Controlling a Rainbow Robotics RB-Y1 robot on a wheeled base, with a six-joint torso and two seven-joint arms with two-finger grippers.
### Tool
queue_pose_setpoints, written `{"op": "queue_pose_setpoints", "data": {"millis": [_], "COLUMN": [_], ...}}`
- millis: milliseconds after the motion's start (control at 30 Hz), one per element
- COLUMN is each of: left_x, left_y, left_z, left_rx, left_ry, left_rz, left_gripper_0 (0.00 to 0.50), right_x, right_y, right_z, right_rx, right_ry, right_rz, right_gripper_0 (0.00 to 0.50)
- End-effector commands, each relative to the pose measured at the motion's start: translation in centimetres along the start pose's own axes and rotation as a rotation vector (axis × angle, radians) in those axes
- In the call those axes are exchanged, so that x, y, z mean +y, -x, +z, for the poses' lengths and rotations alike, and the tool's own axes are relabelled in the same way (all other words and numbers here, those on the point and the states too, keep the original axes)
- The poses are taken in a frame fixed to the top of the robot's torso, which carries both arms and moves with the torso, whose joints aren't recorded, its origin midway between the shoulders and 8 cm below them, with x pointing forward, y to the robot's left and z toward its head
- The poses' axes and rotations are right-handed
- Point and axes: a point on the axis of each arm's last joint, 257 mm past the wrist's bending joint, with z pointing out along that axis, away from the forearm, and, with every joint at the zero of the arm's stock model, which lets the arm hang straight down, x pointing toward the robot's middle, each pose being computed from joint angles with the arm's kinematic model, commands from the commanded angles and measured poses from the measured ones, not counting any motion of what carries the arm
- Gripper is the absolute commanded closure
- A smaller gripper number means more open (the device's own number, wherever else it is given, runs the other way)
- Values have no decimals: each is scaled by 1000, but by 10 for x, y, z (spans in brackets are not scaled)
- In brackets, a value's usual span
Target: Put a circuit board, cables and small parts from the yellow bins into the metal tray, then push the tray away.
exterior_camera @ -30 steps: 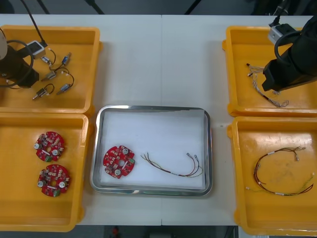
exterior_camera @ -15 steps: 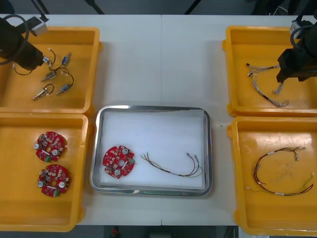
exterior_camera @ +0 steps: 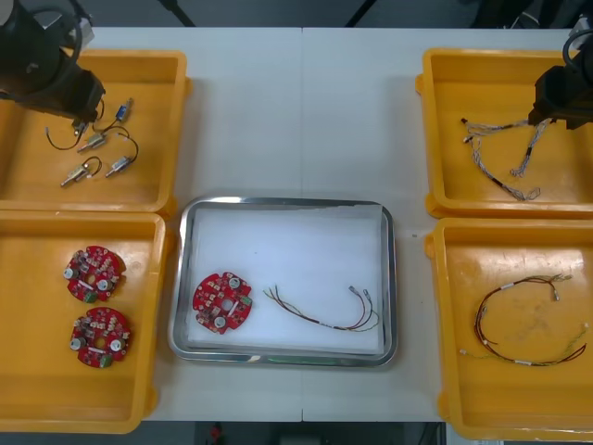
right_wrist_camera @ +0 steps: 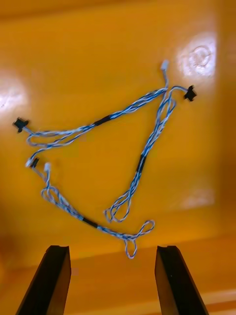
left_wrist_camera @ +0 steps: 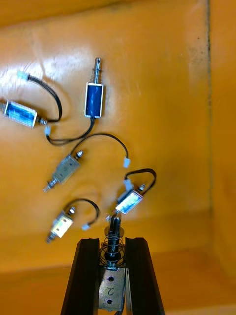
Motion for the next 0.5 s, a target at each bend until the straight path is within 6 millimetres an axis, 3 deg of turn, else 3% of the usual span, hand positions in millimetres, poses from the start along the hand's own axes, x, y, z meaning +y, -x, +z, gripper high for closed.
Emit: {"op": "queue_pose_setpoints", "data": {"millis": [33, 333, 500], "left_x": [0, -37, -57], "left_y": [17, -14, -31], "left_z": [-45, -64, -68], "left_rx": [-45, 10, 16], "left_ry": [41, 31, 54], "left_rz": [38, -88, -133], "left_gripper_0": [500, 500, 500], "right_x": [-7, -26, -22], "right_y": [42, 51, 52], "right_z": [-22, 9, 26], "right_rx": [-100, -90, -98], "right_ry": [-1, -16, 1], "right_rz": [64, 205, 251], "right_gripper_0": [0, 0, 0]}}
